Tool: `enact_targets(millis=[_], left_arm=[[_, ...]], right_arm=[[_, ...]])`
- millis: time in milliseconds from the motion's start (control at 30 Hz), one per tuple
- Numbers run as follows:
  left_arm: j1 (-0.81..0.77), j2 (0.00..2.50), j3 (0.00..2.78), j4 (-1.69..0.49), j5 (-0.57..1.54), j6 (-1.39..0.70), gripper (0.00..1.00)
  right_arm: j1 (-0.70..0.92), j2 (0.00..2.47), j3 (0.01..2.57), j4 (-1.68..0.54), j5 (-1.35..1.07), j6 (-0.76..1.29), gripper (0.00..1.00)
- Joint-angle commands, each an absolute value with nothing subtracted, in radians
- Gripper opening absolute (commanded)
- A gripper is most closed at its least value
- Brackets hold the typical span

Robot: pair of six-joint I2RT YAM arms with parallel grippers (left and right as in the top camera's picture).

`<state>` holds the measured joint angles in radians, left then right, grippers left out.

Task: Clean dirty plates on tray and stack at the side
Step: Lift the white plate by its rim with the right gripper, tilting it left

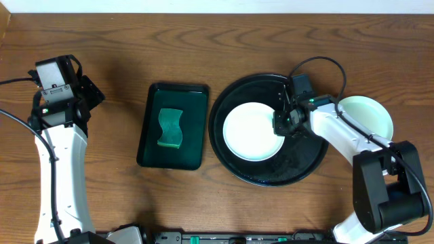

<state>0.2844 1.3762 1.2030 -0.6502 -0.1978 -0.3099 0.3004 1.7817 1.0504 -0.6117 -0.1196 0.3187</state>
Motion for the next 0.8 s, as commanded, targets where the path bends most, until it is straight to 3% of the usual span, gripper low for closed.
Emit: enact_targets(millis=[0, 433, 467, 533, 767], left_arm=[[0.287, 1.369, 1.215, -0.653, -0.210, -0.311, 0.79], [0.287, 1.369, 1.215, -0.653, -0.210, -0.311, 0.79], [0.287, 1.369, 1.215, -0.653, -0.210, -0.311, 0.79], [0.287, 1.369, 1.215, -0.653, -0.210, -0.311, 0.79], [0.287, 1.369, 1.215, -0.653, -0.210, -0.311, 0.79]], right_arm=[[0.318, 1.768, 1.025, -0.589, -0.113, 0.321, 0.19], [0.320, 1.768, 0.960, -0.502, -0.113, 0.321, 0.16], [0.321, 1.768, 0.955, -0.492, -0.113, 0.321, 0.15], [0.322, 1.768, 0.954, -0.483, -0.113, 0.321, 0.02], [0.321, 1.765, 0.989, -0.518, -0.122, 0.321, 0.01]])
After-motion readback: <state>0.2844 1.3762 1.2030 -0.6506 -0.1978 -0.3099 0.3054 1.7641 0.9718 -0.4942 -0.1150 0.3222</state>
